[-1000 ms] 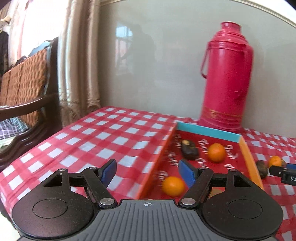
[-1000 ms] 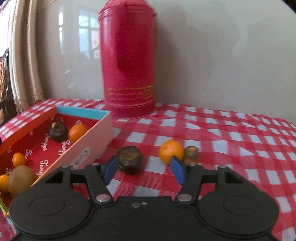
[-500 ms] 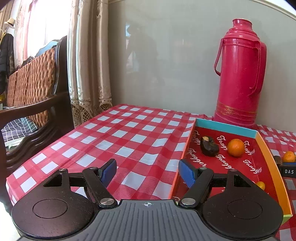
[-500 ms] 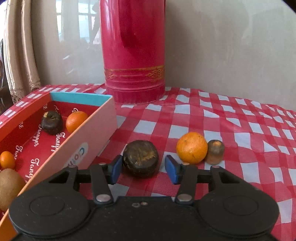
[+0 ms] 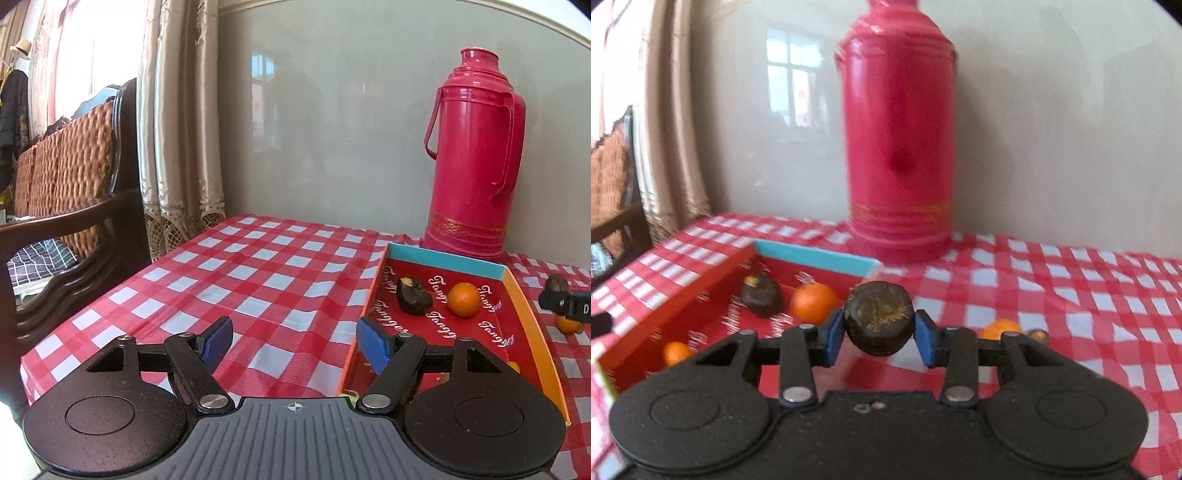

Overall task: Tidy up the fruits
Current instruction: 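Carry the dark fruit into the box and open the right tool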

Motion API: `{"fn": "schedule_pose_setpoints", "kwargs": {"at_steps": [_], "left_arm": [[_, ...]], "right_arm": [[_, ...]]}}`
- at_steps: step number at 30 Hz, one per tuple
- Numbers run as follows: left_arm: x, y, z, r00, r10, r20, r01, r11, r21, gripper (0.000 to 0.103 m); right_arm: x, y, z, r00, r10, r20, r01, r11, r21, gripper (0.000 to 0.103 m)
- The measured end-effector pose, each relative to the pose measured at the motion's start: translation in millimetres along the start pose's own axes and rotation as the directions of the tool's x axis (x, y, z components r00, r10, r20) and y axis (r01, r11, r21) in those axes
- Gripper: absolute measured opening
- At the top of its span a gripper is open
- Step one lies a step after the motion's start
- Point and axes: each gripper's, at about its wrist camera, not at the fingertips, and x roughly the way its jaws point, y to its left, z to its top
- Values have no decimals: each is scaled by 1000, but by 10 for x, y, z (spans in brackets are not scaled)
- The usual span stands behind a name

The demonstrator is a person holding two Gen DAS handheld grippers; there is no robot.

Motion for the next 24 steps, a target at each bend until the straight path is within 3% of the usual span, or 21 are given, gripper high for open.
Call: {"fn": "schedule_pose_setpoints", "kwargs": {"at_steps": [9,18,21,23,24], "left_arm": [[-13,207,2,999,35,-8,-35,999,-13,74],[-36,330,-14,998,55,-8,-55,998,-15,76],[-44,356,-16,998,64,-6,-65,998,-17,81],[-45,376,-18,997,74,-5,-74,997,-20,93],[-55,385,-18,997,79,1,-79,997,-24,95]], "right_arm": [[43,594,35,995,95,-17,-97,989,-110,32],[64,861,-6,990,133,-36,-137,982,-133,32],[58,909,-16,990,139,-40,-143,979,-145,33],[57,918,-29,990,133,-38,-137,979,-149,41],[62,915,-38,992,119,-37,-124,981,-150,61]]}}
